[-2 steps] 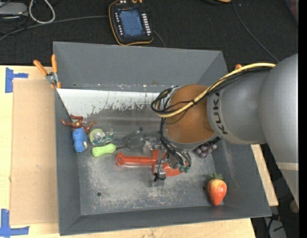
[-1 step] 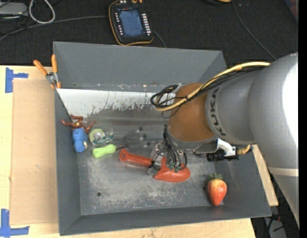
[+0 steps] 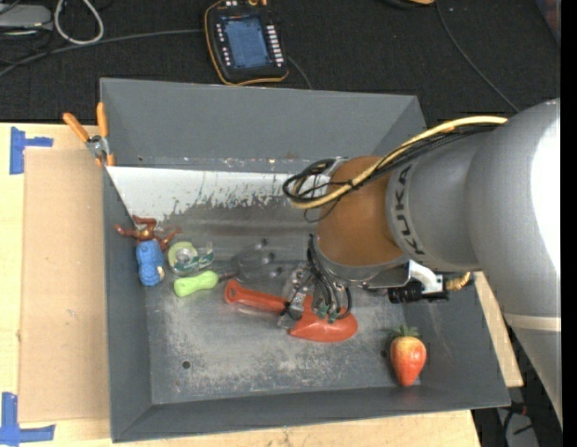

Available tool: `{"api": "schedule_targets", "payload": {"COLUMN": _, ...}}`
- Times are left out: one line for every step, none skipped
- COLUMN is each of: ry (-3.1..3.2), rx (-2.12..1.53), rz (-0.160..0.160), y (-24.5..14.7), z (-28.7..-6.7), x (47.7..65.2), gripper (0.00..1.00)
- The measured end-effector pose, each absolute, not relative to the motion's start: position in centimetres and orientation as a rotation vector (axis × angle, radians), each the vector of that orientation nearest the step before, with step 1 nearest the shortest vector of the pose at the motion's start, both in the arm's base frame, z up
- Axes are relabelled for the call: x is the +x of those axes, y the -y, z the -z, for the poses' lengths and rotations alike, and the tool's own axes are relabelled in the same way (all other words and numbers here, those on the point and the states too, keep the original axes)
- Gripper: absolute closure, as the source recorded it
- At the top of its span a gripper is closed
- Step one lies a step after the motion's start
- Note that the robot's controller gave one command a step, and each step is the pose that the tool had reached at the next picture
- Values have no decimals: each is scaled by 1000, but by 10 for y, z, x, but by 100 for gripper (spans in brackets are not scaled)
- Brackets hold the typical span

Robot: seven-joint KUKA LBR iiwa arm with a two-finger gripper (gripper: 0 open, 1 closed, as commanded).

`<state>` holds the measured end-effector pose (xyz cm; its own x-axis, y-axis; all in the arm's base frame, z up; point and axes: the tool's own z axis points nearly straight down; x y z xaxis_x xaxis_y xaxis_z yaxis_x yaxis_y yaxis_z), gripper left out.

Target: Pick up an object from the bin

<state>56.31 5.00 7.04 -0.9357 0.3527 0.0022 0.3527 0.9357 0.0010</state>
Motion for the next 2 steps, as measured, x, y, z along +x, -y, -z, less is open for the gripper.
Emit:
{"api": "schedule_targets", "payload": {"ry": 3087, "rx": -564, "rz": 2, "y": -50, "z": -73, "x": 563, "gripper": 100}}
{"api": "schedule_targets", "payload": {"ry": 3080, "rx": -564, "rz": -1, "y": -49, "z": -93, "x": 561, "gripper": 100}}
